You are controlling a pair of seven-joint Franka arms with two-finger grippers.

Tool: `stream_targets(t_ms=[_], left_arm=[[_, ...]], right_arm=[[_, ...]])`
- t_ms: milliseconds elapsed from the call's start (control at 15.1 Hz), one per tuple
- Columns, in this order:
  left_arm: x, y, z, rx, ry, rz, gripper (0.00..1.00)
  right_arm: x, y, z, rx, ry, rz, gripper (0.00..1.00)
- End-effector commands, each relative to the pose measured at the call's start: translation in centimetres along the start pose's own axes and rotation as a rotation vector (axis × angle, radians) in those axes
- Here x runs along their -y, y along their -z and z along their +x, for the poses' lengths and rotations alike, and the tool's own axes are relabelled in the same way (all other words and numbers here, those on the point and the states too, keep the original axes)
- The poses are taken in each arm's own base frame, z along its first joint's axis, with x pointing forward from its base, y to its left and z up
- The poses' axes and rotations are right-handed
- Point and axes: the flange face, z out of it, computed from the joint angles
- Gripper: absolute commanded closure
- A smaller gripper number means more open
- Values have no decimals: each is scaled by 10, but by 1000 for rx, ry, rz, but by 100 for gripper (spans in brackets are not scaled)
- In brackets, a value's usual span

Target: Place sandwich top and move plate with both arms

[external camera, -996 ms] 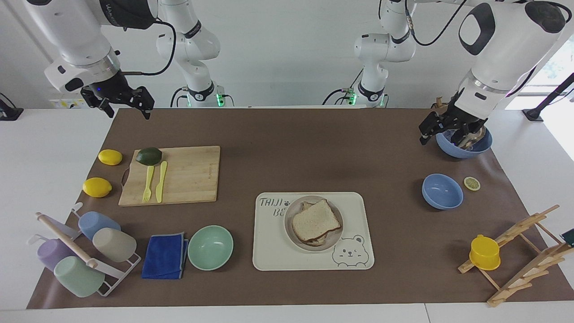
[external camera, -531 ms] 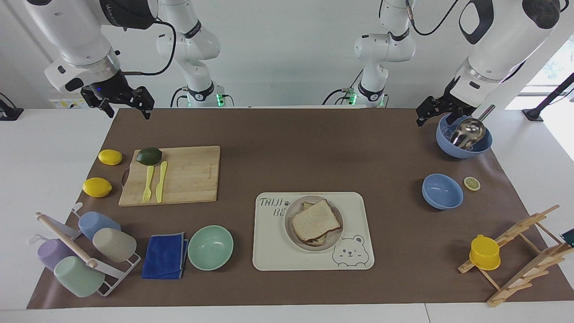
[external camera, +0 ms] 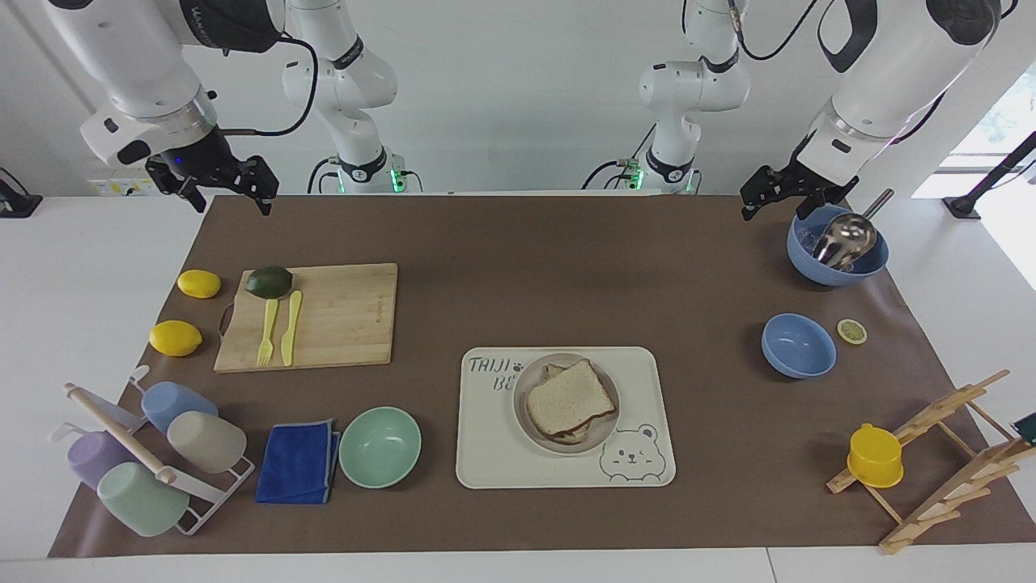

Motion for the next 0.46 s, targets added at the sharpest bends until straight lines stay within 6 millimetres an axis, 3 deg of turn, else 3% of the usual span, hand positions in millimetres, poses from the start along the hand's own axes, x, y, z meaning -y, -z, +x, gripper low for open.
stream_targets(t_ms=[0, 398], left_arm=[[3, 1, -1, 30, -26, 63, 0], [4, 7, -2, 2, -27, 60, 0]], right_arm=[[-2, 3, -3, -16, 28, -4, 0], [-1, 5, -5, -15, 31, 5, 0]])
